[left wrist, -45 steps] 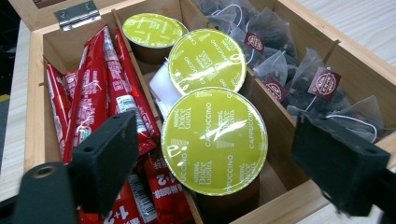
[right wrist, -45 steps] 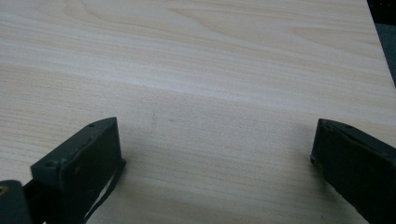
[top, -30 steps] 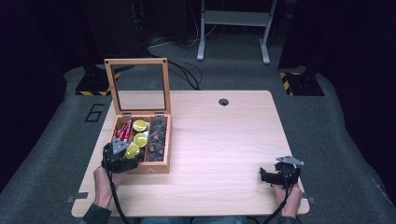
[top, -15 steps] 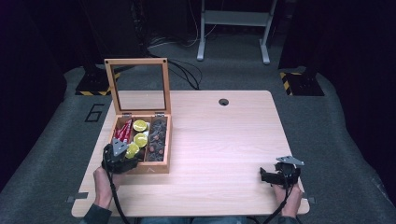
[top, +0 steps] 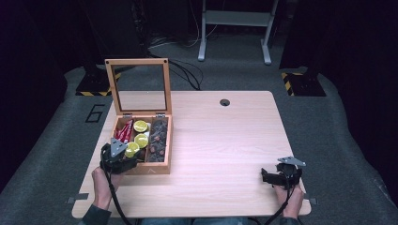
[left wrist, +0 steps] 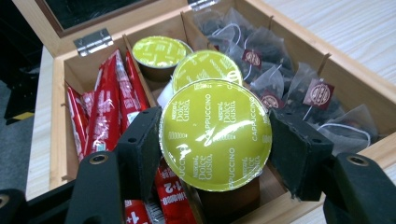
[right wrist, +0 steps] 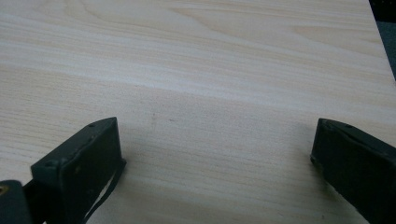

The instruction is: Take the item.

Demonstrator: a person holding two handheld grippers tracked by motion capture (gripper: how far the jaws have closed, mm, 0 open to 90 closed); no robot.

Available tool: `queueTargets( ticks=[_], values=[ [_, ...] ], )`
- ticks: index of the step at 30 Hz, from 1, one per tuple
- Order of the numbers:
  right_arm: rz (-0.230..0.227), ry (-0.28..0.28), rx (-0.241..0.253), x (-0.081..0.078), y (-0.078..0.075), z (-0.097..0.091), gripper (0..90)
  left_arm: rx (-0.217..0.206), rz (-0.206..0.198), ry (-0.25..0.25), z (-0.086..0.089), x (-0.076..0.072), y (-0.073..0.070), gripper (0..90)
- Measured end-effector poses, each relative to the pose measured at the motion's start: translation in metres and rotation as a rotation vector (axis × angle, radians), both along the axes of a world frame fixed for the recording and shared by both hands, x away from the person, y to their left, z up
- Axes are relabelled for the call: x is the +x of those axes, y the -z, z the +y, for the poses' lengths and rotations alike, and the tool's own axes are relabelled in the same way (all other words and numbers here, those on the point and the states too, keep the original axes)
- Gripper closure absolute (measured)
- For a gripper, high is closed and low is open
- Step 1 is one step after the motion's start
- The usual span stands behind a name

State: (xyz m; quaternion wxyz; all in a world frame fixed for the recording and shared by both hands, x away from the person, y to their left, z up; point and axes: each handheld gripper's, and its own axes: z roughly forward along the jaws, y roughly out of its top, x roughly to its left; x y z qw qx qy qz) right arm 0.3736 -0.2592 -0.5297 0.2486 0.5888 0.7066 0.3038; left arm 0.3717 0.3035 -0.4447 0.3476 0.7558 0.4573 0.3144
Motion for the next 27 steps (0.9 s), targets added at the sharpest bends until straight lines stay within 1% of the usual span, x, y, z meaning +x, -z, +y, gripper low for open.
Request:
queueTargets(
  ticks=[4, 13, 14, 18, 20, 21, 23, 25, 27],
  values=[
    [0.001, 0.000, 0.000, 0.000, 0.000, 0.000, 1.0, -0.013, -0.007, 0.015, -0.001, -0.002, -0.006, 37.8],
    [0.000, 0.000, 0.000, 0.000, 0.000, 0.000, 1.0, -0.013, -0.035, 0.041, -0.007, -0.005, -0.018, 37.9],
    [0.000, -0.001, 0.000, 0.000, 0.000, 0.000, 1.0, -0.021, -0.040, 0.039, -0.008, -0.005, -0.018, 37.9],
    [0.000, -0.001, 0.000, 0.000, 0.000, 0.000, 1.0, -0.024, -0.040, 0.056, -0.011, -0.005, -0.022, 37.9],
    [0.000, -0.001, 0.000, 0.000, 0.000, 0.000, 1.2, -0.022, -0.050, 0.062, -0.013, -0.005, -0.024, 37.9],
    [0.003, -0.001, 0.002, 0.000, 0.000, 0.000, 1.5, -0.029, -0.051, 0.065, -0.015, -0.005, -0.024, 37.8],
    [0.002, -0.004, 0.003, 0.000, 0.000, 0.000, 1.5, -0.023, -0.057, 0.073, -0.017, -0.004, -0.026, 37.9],
    [-0.002, -0.015, -0.002, 0.000, 0.000, 0.000, 1.5, -0.022, -0.053, 0.084, -0.020, -0.004, -0.027, 37.9],
    [-0.002, -0.015, -0.001, 0.000, 0.000, 0.000, 1.6, -0.023, -0.060, 0.089, -0.023, -0.004, -0.028, 37.9]
  ],
)
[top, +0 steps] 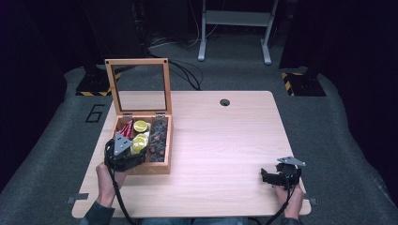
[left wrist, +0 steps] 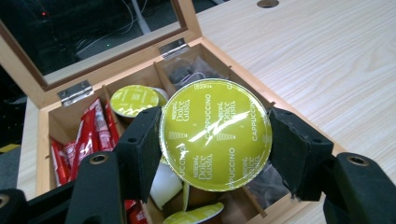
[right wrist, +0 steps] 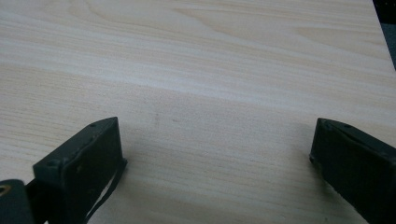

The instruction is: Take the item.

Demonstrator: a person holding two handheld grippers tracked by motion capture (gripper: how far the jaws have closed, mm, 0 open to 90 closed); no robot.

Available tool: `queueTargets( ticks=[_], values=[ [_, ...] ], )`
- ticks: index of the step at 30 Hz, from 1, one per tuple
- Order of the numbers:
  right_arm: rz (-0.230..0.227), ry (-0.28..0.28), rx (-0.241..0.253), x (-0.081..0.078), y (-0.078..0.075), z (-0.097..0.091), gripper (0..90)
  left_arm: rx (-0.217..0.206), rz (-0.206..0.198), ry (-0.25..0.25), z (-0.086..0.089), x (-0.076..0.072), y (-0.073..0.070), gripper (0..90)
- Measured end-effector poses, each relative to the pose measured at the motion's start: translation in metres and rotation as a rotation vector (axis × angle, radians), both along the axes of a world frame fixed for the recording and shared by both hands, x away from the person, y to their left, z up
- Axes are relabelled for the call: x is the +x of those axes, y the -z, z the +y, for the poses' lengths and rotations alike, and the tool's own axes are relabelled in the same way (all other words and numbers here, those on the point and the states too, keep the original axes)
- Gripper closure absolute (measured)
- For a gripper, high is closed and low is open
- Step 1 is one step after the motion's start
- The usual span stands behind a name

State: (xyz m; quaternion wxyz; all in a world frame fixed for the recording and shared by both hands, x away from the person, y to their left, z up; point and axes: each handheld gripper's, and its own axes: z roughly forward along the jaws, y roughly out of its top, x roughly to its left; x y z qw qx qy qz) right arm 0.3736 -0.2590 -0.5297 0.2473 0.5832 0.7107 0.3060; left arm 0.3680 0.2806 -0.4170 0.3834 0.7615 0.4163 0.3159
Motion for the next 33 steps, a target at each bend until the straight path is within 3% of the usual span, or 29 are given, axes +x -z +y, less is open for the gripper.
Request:
queueTargets(
  ticks=[9, 33],
  values=[
    [0.002, 0.003, 0.002, 0.000, 0.000, 0.000, 2.0, -0.021, -0.004, 0.030, -0.012, 0.002, -0.002, 37.9],
    [0.002, 0.002, 0.003, 0.000, 0.000, 0.000, 2.0, -0.026, -0.010, 0.130, -0.048, 0.009, -0.006, 37.9]
  ],
)
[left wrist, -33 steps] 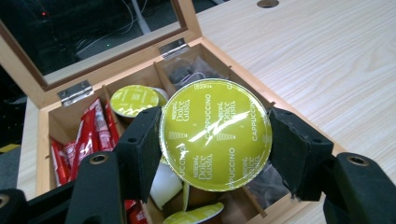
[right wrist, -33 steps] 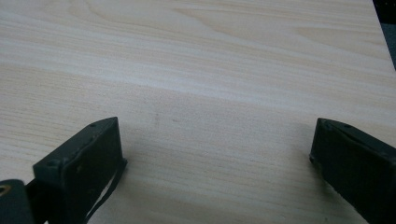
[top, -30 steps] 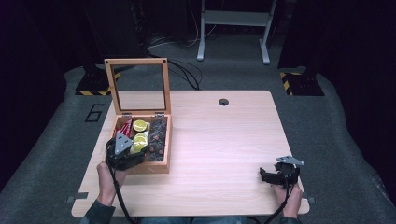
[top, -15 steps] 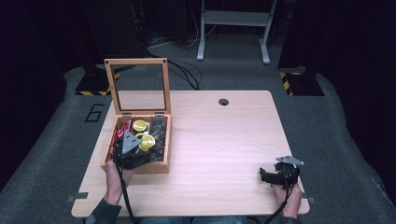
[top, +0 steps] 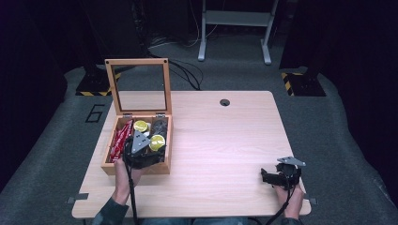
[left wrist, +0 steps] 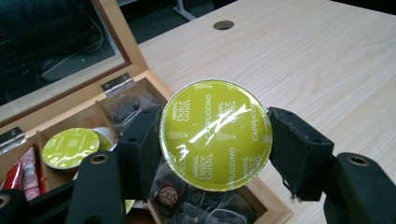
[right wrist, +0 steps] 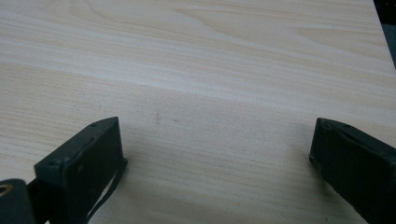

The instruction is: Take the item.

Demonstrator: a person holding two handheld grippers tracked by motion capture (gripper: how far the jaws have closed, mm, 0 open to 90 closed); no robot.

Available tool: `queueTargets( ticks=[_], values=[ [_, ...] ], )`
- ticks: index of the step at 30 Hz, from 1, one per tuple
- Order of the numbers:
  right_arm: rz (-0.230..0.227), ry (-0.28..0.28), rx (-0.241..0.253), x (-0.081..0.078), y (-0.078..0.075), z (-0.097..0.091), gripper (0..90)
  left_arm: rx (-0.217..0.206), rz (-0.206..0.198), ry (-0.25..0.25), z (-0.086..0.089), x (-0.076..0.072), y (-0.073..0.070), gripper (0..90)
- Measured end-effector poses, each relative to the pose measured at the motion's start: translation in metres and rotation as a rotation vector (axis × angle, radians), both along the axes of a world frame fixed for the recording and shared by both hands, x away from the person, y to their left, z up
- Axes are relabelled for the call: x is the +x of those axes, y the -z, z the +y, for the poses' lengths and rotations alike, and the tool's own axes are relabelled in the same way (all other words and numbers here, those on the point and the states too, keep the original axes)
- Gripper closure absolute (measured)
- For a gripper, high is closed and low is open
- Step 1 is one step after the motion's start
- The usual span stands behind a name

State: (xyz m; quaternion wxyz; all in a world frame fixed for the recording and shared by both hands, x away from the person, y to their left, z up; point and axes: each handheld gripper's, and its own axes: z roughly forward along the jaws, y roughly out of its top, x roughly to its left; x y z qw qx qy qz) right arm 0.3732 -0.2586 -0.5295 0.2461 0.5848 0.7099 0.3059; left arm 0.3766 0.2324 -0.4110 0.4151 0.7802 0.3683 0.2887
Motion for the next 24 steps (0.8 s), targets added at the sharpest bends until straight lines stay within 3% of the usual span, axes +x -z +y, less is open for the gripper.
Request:
queueTargets(
  ticks=[24],
  values=[
    [0.000, 0.000, 0.000, 0.000, 0.000, 0.000, 2.0, -0.010, 0.030, 0.068, -0.031, 0.011, 0.006, 37.9]
  ],
)
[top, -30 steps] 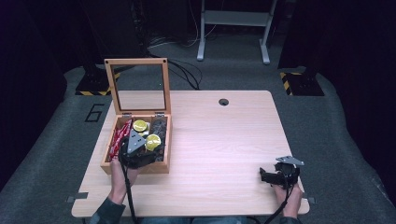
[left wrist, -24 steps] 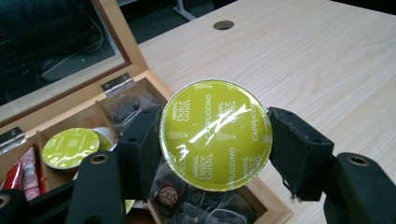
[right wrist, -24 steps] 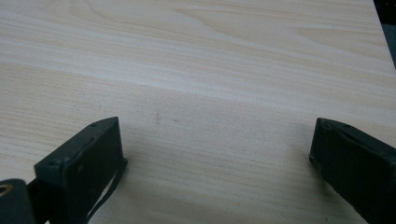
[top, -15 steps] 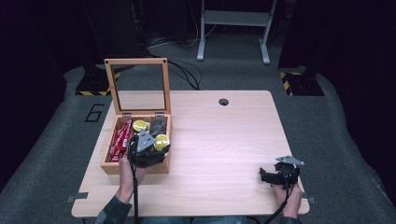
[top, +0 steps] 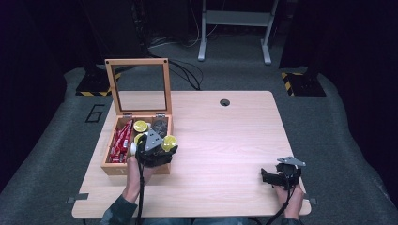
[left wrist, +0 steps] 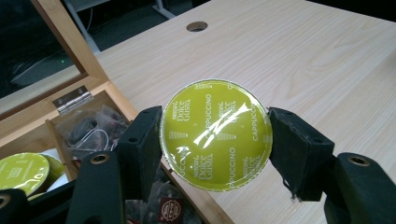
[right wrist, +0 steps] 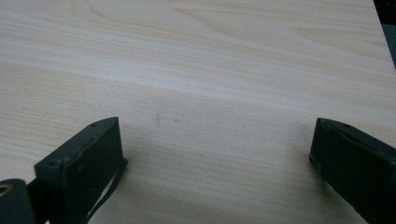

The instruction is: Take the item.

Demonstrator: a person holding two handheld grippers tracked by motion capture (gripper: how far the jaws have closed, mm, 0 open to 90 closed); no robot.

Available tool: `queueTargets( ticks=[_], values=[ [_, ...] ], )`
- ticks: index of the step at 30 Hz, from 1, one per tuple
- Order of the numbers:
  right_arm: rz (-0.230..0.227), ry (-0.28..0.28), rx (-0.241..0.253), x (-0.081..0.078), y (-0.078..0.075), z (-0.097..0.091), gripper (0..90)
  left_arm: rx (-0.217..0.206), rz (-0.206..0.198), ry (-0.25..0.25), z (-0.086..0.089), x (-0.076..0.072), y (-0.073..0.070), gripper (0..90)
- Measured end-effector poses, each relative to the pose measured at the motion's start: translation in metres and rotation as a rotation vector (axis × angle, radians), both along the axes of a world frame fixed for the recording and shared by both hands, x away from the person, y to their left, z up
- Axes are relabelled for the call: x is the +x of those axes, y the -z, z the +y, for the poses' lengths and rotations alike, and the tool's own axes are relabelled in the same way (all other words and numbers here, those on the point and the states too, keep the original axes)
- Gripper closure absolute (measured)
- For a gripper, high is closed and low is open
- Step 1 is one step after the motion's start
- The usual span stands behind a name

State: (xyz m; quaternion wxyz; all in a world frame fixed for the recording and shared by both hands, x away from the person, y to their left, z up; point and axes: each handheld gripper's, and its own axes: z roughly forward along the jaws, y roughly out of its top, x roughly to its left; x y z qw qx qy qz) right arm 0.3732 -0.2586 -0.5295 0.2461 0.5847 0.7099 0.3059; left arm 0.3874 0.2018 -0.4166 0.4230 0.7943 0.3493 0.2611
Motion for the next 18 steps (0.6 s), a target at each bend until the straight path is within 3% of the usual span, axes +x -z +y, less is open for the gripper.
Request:
queueTargets(
  ticks=[18],
  values=[
    [0.000, 0.000, 0.000, 0.000, 0.000, 0.000, 2.0, -0.010, 0.020, 0.042, -0.023, 0.010, 0.003, 37.9]
  ],
)
